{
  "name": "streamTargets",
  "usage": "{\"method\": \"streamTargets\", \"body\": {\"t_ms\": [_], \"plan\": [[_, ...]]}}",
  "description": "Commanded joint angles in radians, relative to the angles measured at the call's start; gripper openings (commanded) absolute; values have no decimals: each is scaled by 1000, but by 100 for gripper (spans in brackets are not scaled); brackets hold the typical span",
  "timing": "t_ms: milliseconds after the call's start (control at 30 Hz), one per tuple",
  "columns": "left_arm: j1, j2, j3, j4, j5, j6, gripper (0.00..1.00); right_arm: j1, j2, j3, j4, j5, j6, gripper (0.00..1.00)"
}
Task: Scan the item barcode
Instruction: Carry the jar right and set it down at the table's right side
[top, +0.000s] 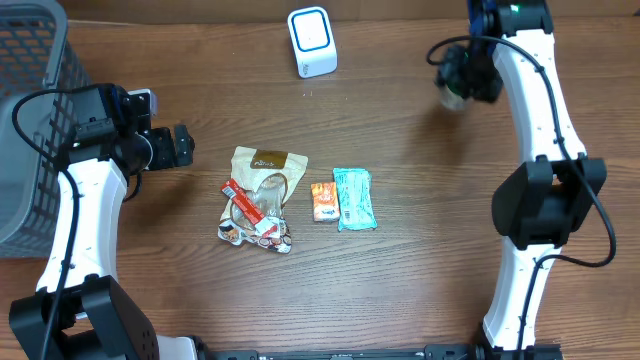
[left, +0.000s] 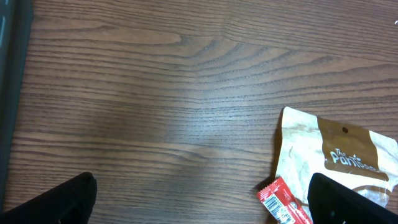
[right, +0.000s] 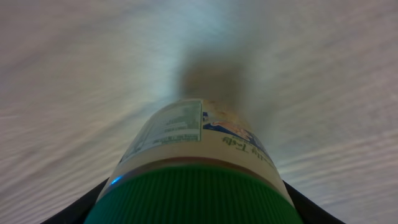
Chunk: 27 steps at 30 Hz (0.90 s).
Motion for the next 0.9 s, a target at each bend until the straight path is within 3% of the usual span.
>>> {"method": "streamTargets", "body": {"t_ms": [0, 400, 467, 500, 533, 867], "plan": [[-2, 5, 14, 4, 8, 12, 99, -64, -1, -116, 31, 32, 2, 38], [-2, 5, 14, 4, 8, 12, 100, -231, -1, -501, 244, 13, 2, 39], [-2, 5, 14, 4, 8, 12, 100, -253, -1, -512, 249, 10, 3, 56], [-1, 5, 14, 4, 8, 12, 100, -263, -1, -512, 246, 9, 2, 72], [-1, 5, 14, 4, 8, 12, 100, -270, -1, -512, 243, 10, 2, 76], [-1, 5, 14, 4, 8, 12, 100, -291, -19, -503, 194, 10, -2, 76]]}}
